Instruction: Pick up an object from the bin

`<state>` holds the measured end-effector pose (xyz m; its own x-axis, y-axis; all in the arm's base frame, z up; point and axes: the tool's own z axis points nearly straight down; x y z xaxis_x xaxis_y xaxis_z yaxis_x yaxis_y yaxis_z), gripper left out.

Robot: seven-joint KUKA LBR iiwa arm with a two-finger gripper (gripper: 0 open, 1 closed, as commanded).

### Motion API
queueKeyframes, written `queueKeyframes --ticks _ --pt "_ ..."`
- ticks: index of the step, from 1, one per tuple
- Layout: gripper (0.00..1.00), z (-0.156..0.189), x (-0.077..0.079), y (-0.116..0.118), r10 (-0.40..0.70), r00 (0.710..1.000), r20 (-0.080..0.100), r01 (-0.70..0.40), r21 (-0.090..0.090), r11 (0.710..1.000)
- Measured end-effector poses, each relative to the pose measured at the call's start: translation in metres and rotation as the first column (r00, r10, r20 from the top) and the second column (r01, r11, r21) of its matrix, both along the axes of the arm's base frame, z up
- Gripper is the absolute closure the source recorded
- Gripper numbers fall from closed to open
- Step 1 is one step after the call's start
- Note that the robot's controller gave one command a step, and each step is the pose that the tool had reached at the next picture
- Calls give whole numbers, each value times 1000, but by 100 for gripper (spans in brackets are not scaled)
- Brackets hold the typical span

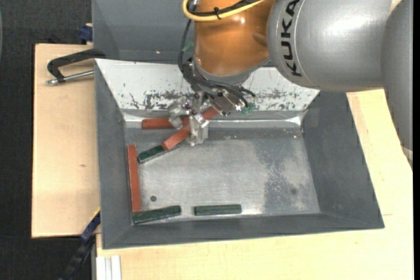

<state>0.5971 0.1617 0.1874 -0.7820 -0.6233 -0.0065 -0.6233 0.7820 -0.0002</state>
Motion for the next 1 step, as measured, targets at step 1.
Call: queueKeyframes --ticks 1 --pt "100 25 -8 -5 107 994 -6 -107 -1 994"
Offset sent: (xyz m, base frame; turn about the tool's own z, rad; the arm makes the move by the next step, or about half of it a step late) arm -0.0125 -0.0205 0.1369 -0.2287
